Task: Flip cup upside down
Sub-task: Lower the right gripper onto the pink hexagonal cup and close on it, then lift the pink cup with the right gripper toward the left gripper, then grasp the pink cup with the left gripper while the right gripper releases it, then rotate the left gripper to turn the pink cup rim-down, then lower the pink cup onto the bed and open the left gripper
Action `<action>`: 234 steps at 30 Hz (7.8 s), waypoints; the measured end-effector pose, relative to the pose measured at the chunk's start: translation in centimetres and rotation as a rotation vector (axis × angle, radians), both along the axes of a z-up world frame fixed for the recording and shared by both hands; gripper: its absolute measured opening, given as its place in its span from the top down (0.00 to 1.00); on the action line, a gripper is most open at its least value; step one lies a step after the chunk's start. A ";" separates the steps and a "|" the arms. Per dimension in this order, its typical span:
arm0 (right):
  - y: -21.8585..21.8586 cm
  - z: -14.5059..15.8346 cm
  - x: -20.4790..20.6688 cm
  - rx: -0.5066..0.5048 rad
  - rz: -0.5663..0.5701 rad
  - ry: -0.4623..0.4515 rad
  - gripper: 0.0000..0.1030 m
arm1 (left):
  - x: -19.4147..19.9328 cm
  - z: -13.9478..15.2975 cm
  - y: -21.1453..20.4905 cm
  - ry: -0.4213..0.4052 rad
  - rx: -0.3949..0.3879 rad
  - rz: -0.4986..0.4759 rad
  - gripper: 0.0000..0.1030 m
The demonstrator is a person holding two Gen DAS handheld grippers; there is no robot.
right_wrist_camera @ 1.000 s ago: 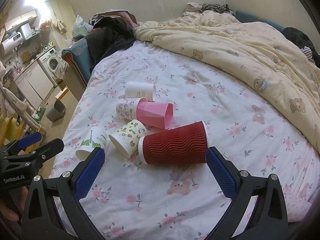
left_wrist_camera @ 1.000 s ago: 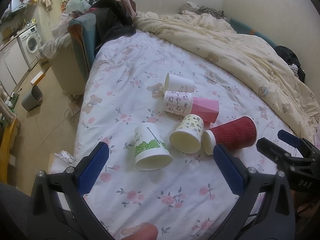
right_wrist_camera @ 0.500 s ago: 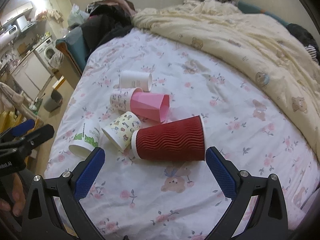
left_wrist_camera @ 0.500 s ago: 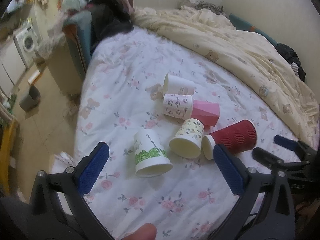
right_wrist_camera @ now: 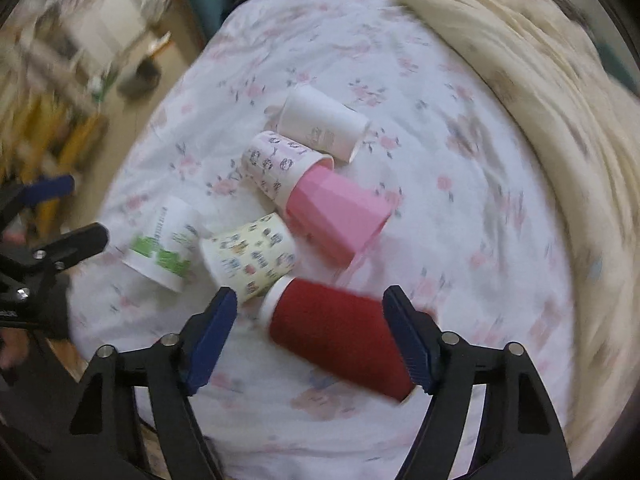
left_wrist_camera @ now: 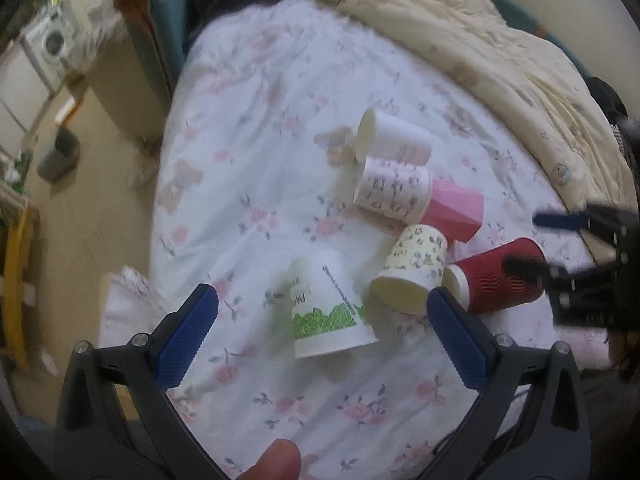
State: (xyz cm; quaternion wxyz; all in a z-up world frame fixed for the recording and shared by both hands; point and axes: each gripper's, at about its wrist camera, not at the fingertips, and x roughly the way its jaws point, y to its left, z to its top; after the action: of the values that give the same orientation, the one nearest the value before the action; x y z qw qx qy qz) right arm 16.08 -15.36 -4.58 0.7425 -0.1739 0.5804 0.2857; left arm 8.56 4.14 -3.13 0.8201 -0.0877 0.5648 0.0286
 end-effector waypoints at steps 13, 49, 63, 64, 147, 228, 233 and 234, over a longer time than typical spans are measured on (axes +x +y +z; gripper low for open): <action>6.2 -8.1 5.1 -0.405 0.403 0.085 0.27 | 0.5 -0.9 0.8 0.051 -0.088 0.065 0.00; 1.6 3.3 -4.0 -0.173 0.224 -0.091 0.38 | -3.3 0.9 3.1 -0.040 -0.085 0.135 0.00; 0.1 -5.1 -13.9 0.143 -0.319 0.021 0.38 | -6.7 0.3 2.6 -0.037 -0.051 0.120 0.00; 0.3 -5.8 -14.3 0.136 -0.341 0.008 0.38 | -7.0 0.2 2.6 -0.033 -0.052 0.122 0.00; -14.6 1.5 -12.9 0.343 -0.646 -0.203 0.00 | -2.5 -8.5 -10.6 0.306 -0.236 -0.019 0.49; -12.5 -1.1 -13.5 0.343 -0.619 -0.037 0.00 | -4.8 -3.4 -8.3 0.013 -0.089 -0.070 0.50; -13.6 -1.5 -13.4 0.386 -0.649 0.019 0.00 | -3.6 -4.2 -10.8 0.005 -0.022 -0.088 0.50; -13.5 -1.6 -13.4 0.391 -0.646 0.029 0.00 | -3.3 -4.2 -11.3 -0.003 -0.002 -0.089 0.50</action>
State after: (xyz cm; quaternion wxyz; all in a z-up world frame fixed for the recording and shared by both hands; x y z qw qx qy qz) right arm 2.70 -28.87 -6.18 0.8053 0.1672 0.5502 0.1445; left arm 5.22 -7.16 -7.36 0.8213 -0.0632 0.5669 -0.0086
